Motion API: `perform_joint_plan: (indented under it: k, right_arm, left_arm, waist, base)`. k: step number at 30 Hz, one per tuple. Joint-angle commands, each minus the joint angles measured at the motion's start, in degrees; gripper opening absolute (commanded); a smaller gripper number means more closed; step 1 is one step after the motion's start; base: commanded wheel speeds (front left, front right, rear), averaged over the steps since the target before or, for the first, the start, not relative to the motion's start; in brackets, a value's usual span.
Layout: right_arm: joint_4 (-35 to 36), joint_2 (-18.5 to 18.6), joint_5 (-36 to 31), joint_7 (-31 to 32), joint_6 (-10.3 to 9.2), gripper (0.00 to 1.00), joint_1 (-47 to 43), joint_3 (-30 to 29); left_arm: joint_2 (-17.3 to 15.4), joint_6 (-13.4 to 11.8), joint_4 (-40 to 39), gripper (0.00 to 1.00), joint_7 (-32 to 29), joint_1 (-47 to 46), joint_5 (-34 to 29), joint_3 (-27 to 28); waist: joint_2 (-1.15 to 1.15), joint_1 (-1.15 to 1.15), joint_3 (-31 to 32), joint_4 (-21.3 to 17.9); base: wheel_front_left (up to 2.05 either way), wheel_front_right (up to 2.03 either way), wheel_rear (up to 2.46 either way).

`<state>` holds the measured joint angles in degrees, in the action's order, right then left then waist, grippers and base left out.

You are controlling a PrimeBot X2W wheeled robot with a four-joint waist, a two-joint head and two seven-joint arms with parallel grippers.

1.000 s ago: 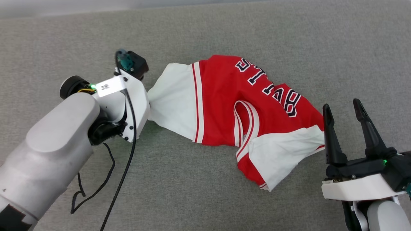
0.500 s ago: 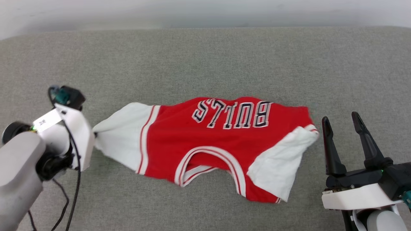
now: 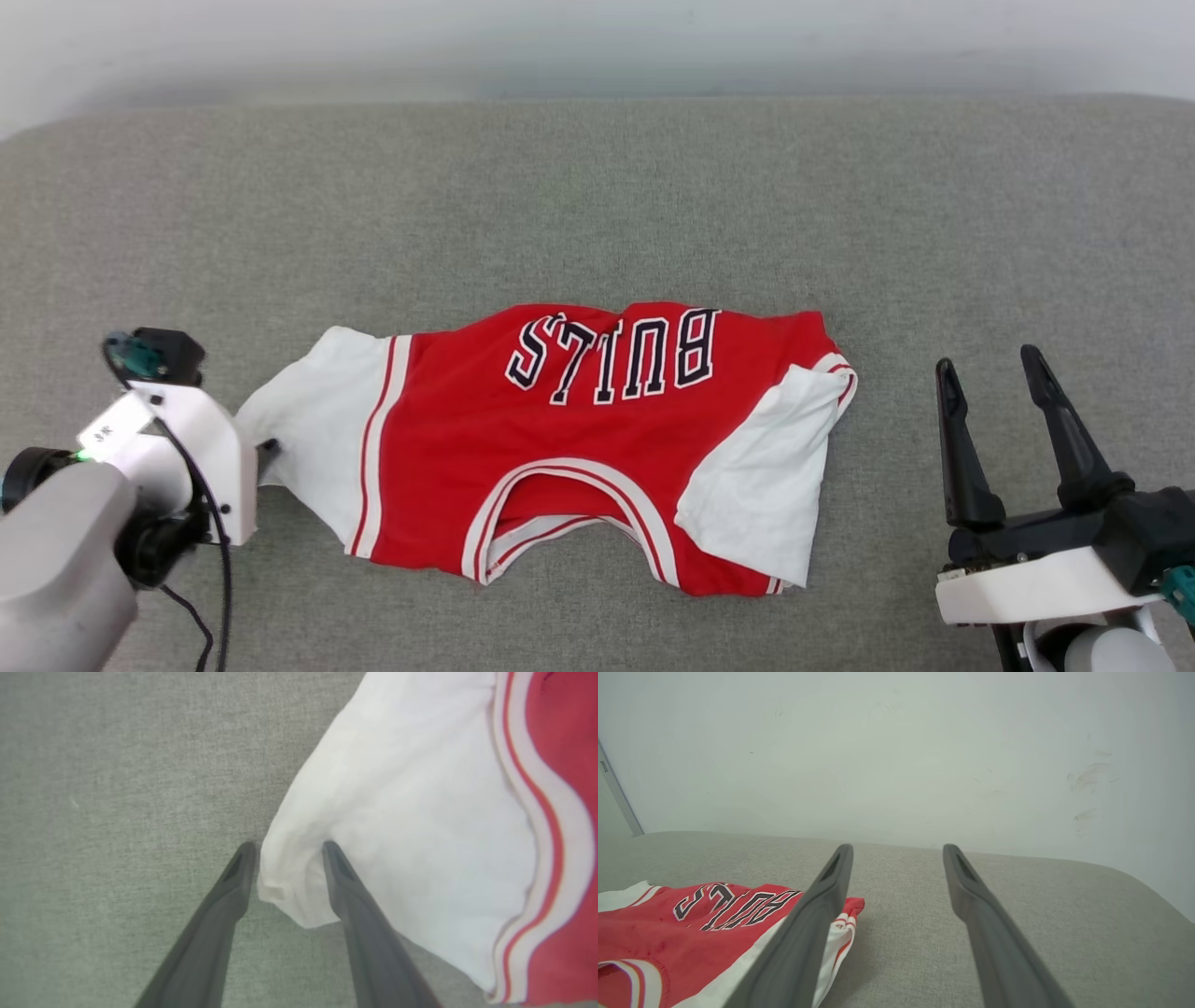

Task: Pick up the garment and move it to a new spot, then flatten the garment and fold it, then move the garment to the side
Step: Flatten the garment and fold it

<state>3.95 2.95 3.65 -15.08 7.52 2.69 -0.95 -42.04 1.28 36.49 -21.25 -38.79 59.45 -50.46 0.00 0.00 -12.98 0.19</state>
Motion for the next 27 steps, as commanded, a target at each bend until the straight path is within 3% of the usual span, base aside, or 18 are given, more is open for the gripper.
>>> perform_joint_plan:
  k: [1, 7, 15, 18, 22, 27]
  right_arm:
    - [-0.15, -0.13, -0.52, -0.13, -0.06, 1.00, -1.05, 0.00]
    - [0.32, -0.15, -0.77, -0.13, -0.06, 1.00, -2.62, -0.05]
    - [2.48, -0.13, -2.39, -0.13, -0.06, 1.00, -3.22, -1.35]
    - [3.55, -0.14, -3.41, -0.13, -0.06, 1.00, -2.65, -1.74]
    - [5.04, -0.12, -5.24, -0.13, -0.06, 1.00, -1.55, -1.86]
    - [6.75, 0.28, -6.58, -0.13, -0.06, 1.00, 0.75, -1.04]
  left_arm:
    - [1.77, -0.56, 0.43, 1.00, 4.91, 1.54, -0.97, 0.59]
    - [3.13, -3.01, 0.33, 1.00, 17.83, 4.43, -2.21, 3.27]
    - [4.27, -9.97, -6.45, 1.00, 33.82, 11.02, -5.55, 5.55]
    - [5.08, -13.81, -10.75, 1.00, 36.12, 14.13, -7.76, 7.32]
    - [7.25, -19.43, -18.98, 1.00, 36.52, 18.76, -14.88, 15.15]
    - [11.59, -22.41, -28.53, 1.00, 36.44, 27.02, -25.44, 25.34]
  waist:
    - [0.00, 0.00, 1.87, 0.68]
    - [0.00, 0.00, 5.42, 1.58]
    - [0.00, 0.00, 8.70, 3.92]
    - [0.00, 0.00, 9.17, 4.66]
    - [0.00, 0.00, 9.25, 5.62]
    - [0.00, 0.00, 9.02, 6.45]
  base:
    - [0.00, 0.00, 0.00]
    - [0.00, 0.00, 0.00]
    - [0.00, 0.00, 0.00]
    - [0.00, 0.00, 0.00]
    - [0.00, 0.00, 0.00]
    - [0.00, 0.00, 0.00]
